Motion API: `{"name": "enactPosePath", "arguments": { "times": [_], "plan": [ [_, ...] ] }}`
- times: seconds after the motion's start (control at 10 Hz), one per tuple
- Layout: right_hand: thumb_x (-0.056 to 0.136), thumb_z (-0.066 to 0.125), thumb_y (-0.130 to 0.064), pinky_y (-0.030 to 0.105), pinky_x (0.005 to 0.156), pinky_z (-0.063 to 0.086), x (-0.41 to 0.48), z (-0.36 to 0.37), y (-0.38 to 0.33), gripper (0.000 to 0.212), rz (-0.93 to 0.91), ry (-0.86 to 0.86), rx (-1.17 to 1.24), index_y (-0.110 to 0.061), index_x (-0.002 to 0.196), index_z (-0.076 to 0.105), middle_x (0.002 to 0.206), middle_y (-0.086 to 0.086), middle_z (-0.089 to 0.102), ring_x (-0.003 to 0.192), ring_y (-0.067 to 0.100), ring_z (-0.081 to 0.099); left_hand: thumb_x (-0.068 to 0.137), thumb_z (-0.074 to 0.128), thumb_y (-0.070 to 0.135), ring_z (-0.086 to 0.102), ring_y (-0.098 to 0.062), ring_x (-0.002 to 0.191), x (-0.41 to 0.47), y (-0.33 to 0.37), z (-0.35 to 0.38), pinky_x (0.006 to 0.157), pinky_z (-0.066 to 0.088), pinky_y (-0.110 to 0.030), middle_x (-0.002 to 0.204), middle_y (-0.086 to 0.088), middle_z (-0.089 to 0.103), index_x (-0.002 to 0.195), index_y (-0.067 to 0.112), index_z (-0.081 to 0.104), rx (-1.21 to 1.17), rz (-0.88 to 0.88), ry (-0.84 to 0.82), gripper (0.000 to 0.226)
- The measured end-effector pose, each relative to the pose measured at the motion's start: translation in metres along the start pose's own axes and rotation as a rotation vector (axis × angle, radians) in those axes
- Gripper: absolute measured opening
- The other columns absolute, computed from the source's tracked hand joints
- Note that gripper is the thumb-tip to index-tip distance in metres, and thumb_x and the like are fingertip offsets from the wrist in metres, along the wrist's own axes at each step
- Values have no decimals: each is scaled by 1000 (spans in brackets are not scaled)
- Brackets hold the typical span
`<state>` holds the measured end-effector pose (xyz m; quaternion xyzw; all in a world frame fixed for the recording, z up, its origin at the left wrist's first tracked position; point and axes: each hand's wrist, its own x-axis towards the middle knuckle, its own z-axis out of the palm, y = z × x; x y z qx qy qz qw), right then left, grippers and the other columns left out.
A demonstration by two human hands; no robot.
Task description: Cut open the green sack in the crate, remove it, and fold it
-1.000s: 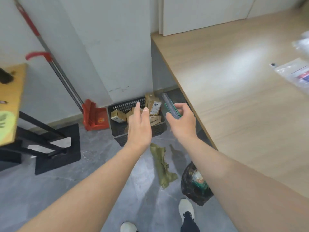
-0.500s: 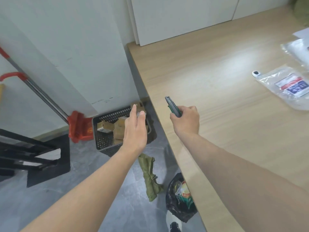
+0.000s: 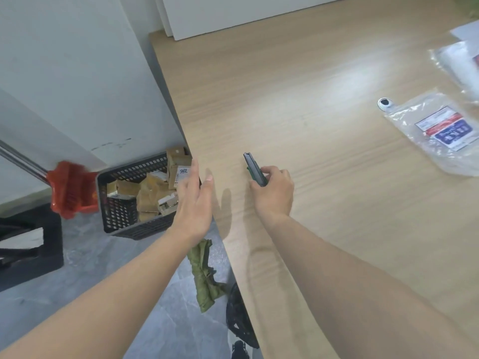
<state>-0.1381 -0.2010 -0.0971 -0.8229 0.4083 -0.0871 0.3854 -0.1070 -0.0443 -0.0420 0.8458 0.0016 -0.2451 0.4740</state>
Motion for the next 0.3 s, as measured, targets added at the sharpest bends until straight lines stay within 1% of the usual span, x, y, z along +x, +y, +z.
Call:
{"name": "enactPosePath", "arguments": {
  "times": [0.1, 0.2, 0.3],
  "plan": [
    [87, 74, -25, 33, 85, 49, 2, 2, 7, 32, 18, 13, -29, -25, 119, 69, 108, -3, 56, 110, 21, 54, 109, 24, 51, 19, -12, 150, -2, -6, 6, 107, 16, -35, 170, -1, 12, 162, 47, 2, 0, -10, -19, 58],
    [88, 75, -31, 33, 86, 48, 0, 2, 13, 32, 35, 17, -72, -29, 119, 68, 109, -4, 56, 109, 20, 53, 108, 24, 52, 16, -12, 154, -3, -14, 6, 109, 16, -35, 170, 0, 12, 163, 46, 2, 8, -24, -30, 59],
    [87, 77, -36, 36, 89, 49, -1, -3, 13, 37, 33, 0, -106, -30, 121, 66, 113, -2, 57, 110, 21, 53, 107, 24, 55, 17, -11, 153, -8, -13, 3, 107, 16, -34, 169, 0, 14, 163, 46, 2, 12, -18, -10, 60]
  ]
}}
